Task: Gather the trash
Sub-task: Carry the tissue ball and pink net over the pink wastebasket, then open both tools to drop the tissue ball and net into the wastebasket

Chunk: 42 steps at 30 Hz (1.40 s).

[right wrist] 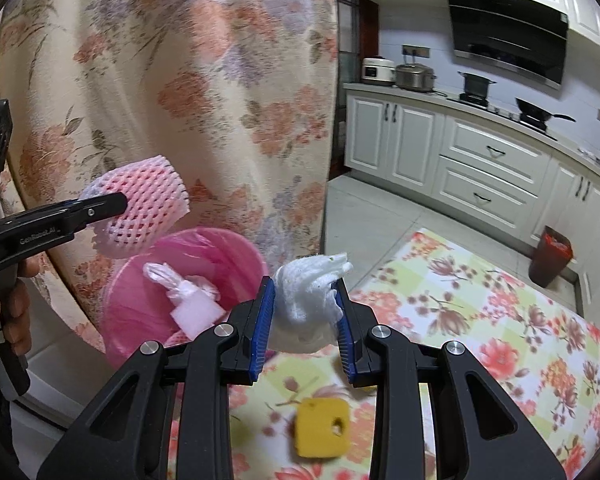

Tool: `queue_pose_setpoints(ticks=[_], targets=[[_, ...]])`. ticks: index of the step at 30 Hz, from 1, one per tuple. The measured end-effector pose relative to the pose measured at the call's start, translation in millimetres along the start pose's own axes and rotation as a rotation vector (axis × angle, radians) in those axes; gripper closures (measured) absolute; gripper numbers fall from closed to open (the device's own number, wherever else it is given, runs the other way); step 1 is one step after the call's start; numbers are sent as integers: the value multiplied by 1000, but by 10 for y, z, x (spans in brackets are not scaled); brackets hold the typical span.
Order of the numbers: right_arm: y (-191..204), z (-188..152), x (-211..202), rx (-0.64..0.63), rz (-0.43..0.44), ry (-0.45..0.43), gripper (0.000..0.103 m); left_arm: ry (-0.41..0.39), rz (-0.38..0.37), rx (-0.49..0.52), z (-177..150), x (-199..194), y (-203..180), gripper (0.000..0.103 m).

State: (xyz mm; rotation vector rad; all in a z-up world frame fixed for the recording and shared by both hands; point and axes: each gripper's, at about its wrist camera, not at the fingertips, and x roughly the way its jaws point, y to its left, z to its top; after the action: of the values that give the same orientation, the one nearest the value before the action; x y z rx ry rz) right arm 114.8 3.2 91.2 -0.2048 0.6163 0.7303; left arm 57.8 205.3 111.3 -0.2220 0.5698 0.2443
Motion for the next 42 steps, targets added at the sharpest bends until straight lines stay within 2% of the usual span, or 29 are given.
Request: queue_pose_setpoints(ticks=[20, 23, 25, 31, 36, 39, 40, 42], targets=[[836, 59, 614, -83, 161, 92, 73, -2, 43, -40, 49, 41, 295, 71], [906, 36, 690, -92, 177, 113, 68, 0, 45, -42, 51, 65, 295, 71], [910, 12, 716, -89, 176, 123, 38, 3, 46, -44, 52, 89, 290, 71], [815, -7, 693, -75, 155, 115, 37, 4, 41, -37, 96, 173, 265, 71], [588, -11, 624, -35, 117, 100, 37, 15, 28, -26, 107, 286, 212, 71], [430, -10, 585, -8, 92, 95, 37, 25, 3, -17, 115, 381, 150, 62], [389, -7, 575, -3, 87, 94, 37, 30, -7, -15, 120, 405, 137, 53], [317, -1, 550, 7, 77, 88, 37, 45, -28, -10, 126, 495, 80, 50]])
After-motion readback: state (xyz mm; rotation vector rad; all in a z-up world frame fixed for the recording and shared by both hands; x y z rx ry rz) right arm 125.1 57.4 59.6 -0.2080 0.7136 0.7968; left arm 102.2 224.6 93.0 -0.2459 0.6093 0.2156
